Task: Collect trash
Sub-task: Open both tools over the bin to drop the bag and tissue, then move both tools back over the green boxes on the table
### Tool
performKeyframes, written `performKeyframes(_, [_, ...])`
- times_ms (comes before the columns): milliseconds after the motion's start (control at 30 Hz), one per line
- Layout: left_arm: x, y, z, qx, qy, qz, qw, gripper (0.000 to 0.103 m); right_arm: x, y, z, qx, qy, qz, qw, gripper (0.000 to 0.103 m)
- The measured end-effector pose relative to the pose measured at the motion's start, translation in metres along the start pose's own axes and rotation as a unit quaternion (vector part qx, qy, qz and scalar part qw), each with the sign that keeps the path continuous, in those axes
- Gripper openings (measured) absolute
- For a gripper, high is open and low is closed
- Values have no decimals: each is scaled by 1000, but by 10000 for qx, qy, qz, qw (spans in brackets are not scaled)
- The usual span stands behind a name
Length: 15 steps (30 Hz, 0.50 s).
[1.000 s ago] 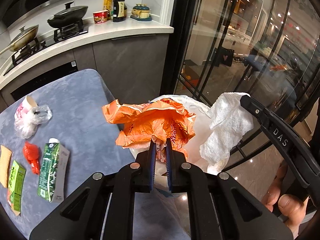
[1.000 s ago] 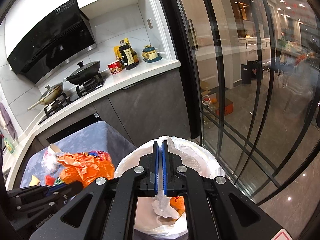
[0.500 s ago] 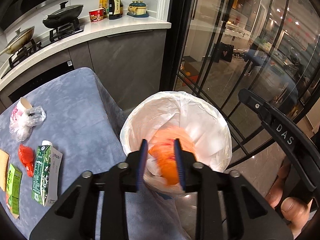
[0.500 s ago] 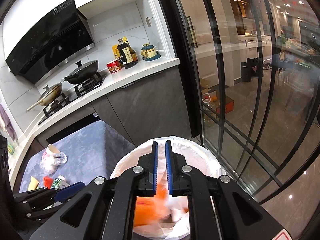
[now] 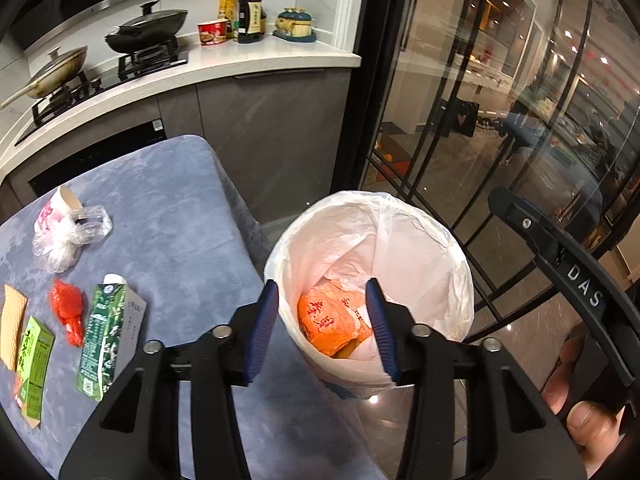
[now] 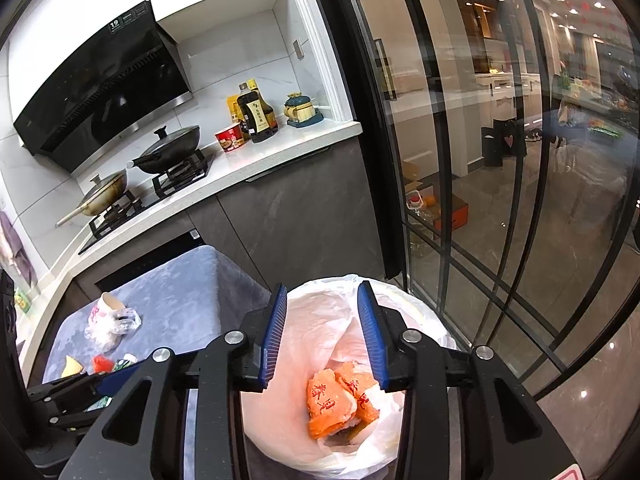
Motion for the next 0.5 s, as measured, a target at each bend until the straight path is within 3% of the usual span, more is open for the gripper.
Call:
performKeyframes(167, [-16, 10, -3, 110, 76, -71, 9999, 44, -14, 4, 1, 10, 117, -19, 9999, 47])
performKeyframes(500, [-78, 35, -2, 322, 468, -372, 9977, 59, -64, 9, 10, -71, 437, -255, 9987, 62])
Point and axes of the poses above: each gripper's, at about its wrist camera, not at the fingertips, and y roughly against the way its jaws point, x to its right, z to its underside, the point moved 10 cm from there along -y, roughly the way its jaws point, and after that the axes turned 11 degrees about y, right-handed, at the moved point
